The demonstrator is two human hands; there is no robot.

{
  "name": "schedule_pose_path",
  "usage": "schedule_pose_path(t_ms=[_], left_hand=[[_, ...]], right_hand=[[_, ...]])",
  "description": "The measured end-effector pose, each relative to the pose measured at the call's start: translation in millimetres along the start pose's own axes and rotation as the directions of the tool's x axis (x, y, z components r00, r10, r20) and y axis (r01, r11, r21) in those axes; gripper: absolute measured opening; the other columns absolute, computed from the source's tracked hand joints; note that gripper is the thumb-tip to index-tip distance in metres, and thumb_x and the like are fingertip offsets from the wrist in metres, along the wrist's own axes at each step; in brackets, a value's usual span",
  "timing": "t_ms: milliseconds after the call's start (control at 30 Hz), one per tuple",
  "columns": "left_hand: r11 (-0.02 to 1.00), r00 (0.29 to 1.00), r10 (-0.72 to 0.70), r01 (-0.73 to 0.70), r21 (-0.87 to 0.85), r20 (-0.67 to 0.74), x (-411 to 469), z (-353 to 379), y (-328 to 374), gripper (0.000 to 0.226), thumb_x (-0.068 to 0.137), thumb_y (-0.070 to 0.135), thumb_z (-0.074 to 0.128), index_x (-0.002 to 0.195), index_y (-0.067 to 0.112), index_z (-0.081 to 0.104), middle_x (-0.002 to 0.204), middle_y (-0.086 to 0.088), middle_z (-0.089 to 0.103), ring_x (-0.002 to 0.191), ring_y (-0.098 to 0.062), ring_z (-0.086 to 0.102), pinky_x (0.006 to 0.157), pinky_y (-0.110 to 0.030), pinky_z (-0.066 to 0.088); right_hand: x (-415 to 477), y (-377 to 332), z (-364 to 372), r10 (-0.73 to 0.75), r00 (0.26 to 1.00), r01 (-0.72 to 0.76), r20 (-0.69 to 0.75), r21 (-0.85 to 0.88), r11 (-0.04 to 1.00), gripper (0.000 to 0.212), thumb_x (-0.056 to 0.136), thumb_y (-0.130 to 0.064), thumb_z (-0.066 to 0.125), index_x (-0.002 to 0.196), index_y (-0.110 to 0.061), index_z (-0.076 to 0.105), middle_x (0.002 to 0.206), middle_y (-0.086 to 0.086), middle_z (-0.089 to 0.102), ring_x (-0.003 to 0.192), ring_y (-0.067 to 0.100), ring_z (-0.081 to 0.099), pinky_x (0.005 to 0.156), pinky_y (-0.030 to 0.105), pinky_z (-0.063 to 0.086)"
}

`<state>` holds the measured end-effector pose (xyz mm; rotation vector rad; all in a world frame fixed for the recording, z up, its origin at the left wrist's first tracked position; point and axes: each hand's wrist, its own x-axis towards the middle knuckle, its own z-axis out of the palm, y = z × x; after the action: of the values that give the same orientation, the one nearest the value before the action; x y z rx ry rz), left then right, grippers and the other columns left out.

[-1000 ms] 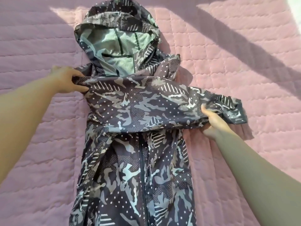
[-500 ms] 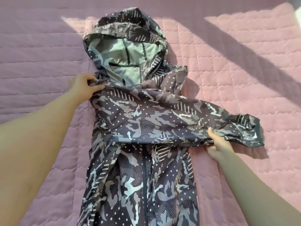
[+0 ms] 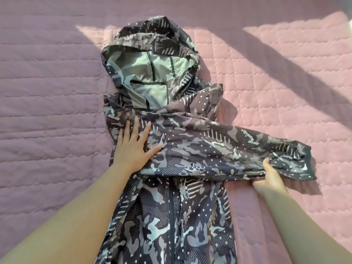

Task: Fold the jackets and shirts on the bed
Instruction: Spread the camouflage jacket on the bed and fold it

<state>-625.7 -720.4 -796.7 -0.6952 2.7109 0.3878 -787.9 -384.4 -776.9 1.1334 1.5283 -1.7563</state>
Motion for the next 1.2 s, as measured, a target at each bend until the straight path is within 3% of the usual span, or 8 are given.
schedule_pose_path(t_ms=[133, 300, 467, 667, 733, 867, 1000, 1200], left_hand=[[0.998, 0.988, -0.07, 0.071, 0.001, 0.136, 8, 3, -7, 0.092, 0.073, 0.089, 0.013, 0.146, 0.046, -0.021, 0.153, -0.003, -0.037, 0.144, -0.027, -0.027, 0.12, -0.047, -0.007], [0.997, 0.983, 0.073, -0.074, 0.001, -0.171, -8, -6, 25, 0.082, 0.085, 0.081, 0.019, 0.15, 0.043, -0.013, 0.159, 0.0, -0.024, 0.145, -0.029, -0.024, 0.119, -0.05, -0.009], [0.993, 0.985, 0.093, -0.104, 0.064, 0.147, -17, 17, 33, 0.093, 0.064, 0.098, 0.009, 0.137, 0.055, -0.03, 0.152, 0.01, -0.038, 0.139, -0.028, -0.036, 0.113, -0.06, -0.015], [0.995, 0.97, 0.065, -0.079, 0.052, 0.234, -13, 2, 45, 0.12, 0.046, 0.104, 0.027, 0.135, 0.053, -0.035, 0.147, 0.003, -0.045, 0.136, -0.038, -0.037, 0.106, -0.063, -0.02], [0.996, 0.979, 0.061, -0.074, 0.059, 0.196, -20, 1, 40, 0.12, 0.046, 0.105, 0.025, 0.137, 0.052, -0.032, 0.149, 0.003, -0.043, 0.138, -0.037, -0.034, 0.11, -0.063, -0.018], [0.998, 0.994, 0.052, -0.055, 0.031, 0.092, -44, 6, 21, 0.123, 0.046, 0.106, 0.025, 0.141, 0.049, -0.028, 0.153, 0.0, -0.038, 0.141, -0.034, -0.032, 0.113, -0.058, -0.017], [0.995, 0.996, 0.07, -0.065, -0.07, 0.061, -67, 8, 7, 0.128, 0.05, 0.101, 0.038, 0.151, 0.041, -0.011, 0.159, -0.005, -0.024, 0.145, -0.028, -0.024, 0.116, -0.05, -0.016], [0.745, 0.977, 0.062, 0.092, -0.661, 0.206, -95, -15, -14, 0.043, 0.054, 0.037, 0.063, 0.093, 0.052, 0.052, 0.104, 0.013, 0.066, 0.115, -0.023, 0.057, 0.102, -0.044, 0.043]], right_hand=[[3, -12, -1, -0.143, 0.972, 0.113, -0.188, -0.165, 0.98, 0.086, 0.086, 0.015, 0.047, 0.155, -0.022, 0.01, 0.13, 0.0, 0.052, 0.098, 0.018, 0.053, 0.085, 0.024, 0.041], [-3, -16, -5, -0.028, 0.999, 0.027, -0.024, -0.066, 0.997, 0.044, 0.097, 0.001, 0.049, 0.137, -0.017, 0.048, 0.124, 0.0, 0.059, 0.094, 0.008, 0.06, 0.082, 0.016, 0.049], [-10, -14, -4, -0.149, 0.973, 0.095, -0.174, -0.288, 0.953, 0.035, 0.081, 0.015, 0.047, 0.097, -0.005, 0.071, 0.095, 0.015, 0.066, 0.084, 0.028, 0.059, 0.062, 0.021, 0.037], [-31, -39, 18, -0.123, 0.989, 0.141, -0.082, 0.272, 0.952, 0.021, 0.08, 0.007, 0.051, 0.087, -0.009, 0.062, 0.095, 0.003, 0.07, 0.087, 0.018, 0.068, 0.085, 0.033, 0.053], [-50, -48, 41, -0.314, 0.925, 0.338, -0.213, 0.089, 0.937, 0.013, 0.085, -0.002, 0.054, 0.082, -0.013, 0.062, 0.073, -0.005, 0.072, 0.071, 0.015, 0.068, 0.076, 0.036, 0.057], [-101, -26, 95, -0.758, 0.642, 0.749, 0.111, -0.299, 0.591, 0.036, 0.094, -0.023, 0.044, 0.128, -0.014, 0.049, 0.116, 0.005, 0.062, 0.107, 0.022, 0.059, 0.101, 0.046, 0.044], [-145, 54, 147, -0.655, 0.141, 0.911, 0.742, -0.356, -0.207, 0.07, 0.094, -0.02, 0.043, 0.154, -0.025, 0.008, 0.162, -0.002, 0.007, 0.15, 0.018, 0.002, 0.121, 0.05, 0.003], [-107, 143, 152, 0.141, 0.514, 0.771, 0.846, -0.383, -0.509, 0.082, 0.09, -0.073, 0.027, 0.154, -0.033, -0.004, 0.161, -0.01, -0.01, 0.148, 0.013, -0.013, 0.119, 0.05, -0.004]])
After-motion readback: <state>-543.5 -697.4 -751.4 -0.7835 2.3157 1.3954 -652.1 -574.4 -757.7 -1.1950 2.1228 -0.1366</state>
